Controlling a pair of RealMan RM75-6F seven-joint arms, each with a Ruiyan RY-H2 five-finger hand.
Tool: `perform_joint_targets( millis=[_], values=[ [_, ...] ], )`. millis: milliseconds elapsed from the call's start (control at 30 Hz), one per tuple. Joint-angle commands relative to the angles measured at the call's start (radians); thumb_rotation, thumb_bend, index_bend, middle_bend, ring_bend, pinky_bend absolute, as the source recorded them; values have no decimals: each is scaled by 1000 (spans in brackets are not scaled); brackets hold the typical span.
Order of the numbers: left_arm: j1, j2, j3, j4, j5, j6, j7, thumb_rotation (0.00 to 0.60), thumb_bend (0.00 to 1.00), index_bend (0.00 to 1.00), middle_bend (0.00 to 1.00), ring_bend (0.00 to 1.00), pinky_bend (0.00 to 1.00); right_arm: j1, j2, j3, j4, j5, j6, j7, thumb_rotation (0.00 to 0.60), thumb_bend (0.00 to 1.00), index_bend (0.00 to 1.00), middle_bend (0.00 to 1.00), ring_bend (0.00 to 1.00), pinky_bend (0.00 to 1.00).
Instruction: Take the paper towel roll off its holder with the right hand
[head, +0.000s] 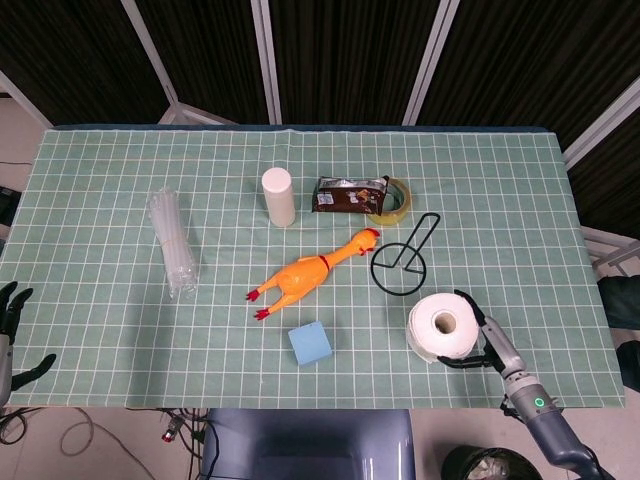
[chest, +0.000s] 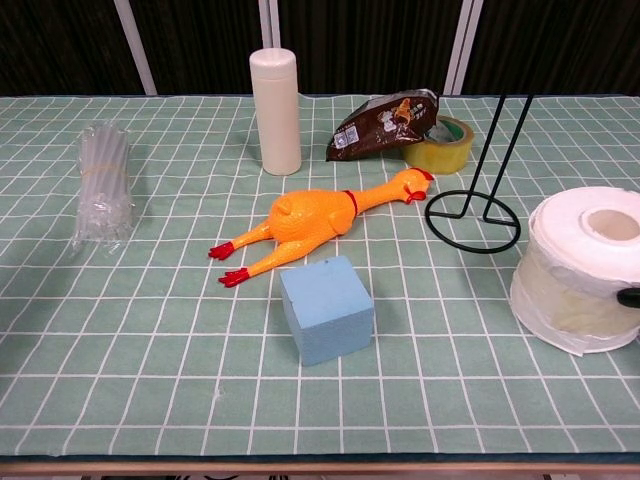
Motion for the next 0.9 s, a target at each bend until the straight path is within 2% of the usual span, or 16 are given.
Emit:
perform_joint_targets(
  millis=[33, 300, 400, 567, 633, 733, 900],
  values=[
    [-1, 0, 0, 0, 0, 0, 1, 600, 48, 148, 43, 0, 0, -9, 49, 12, 9, 4, 42, 33, 600, 0, 0, 0, 0, 0],
    [-1, -4, 2, -1, 4, 0, 8, 600, 48, 148, 43, 0, 0, -30, 173, 67, 11, 19, 156, 17, 600, 0, 0, 0, 0, 0],
    [0, -6, 1, -2, 3, 2, 10, 600, 48, 148, 43, 0, 0, -45, 217, 67, -18, -28, 228, -38, 600, 0, 0, 0, 0, 0],
    [1, -1, 3, -5, 2, 1, 4, 600, 48, 148, 43, 0, 0, -97, 212, 30, -29, -153, 400, -281, 600, 0, 0, 0, 0, 0],
    [3, 4, 4, -9, 2, -1, -6, 600, 48, 148, 43, 0, 0, -136, 179, 11, -2, -210, 495, -486, 600, 0, 0, 0, 0, 0],
    [3, 10, 3, -15, -10, -6, -9, 600, 48, 148, 43, 0, 0, -185, 117, -9, 45, -264, 600, -688, 600, 0, 0, 0, 0, 0],
    [2, 18, 0, -15, -13, -9, -26, 600, 48, 148, 43, 0, 0, -224, 56, -34, 114, -287, 662, -816, 600, 0, 0, 0, 0, 0]
  ],
)
